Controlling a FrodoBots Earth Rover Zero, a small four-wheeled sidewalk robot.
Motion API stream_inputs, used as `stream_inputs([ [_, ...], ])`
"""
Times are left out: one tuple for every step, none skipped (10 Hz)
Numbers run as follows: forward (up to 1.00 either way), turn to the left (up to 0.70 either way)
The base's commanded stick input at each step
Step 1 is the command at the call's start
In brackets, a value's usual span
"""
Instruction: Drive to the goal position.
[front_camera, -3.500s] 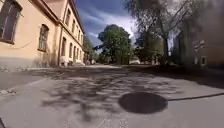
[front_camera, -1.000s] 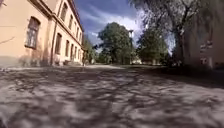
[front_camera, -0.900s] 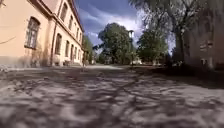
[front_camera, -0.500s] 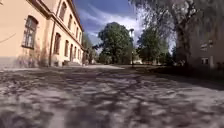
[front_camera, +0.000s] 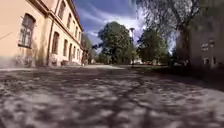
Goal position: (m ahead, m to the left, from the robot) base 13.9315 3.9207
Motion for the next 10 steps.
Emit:
stream_inputs([
  [0.7,0.36],
  [0.7,0.34],
  [0.7,0.37],
  [0.7,0.41],
  [0.7,0.41],
  [0.7,0.41],
  [0.7,0.41],
  [0.7,0.41],
  [0.7,0.41],
  [0.7,0.41],
])
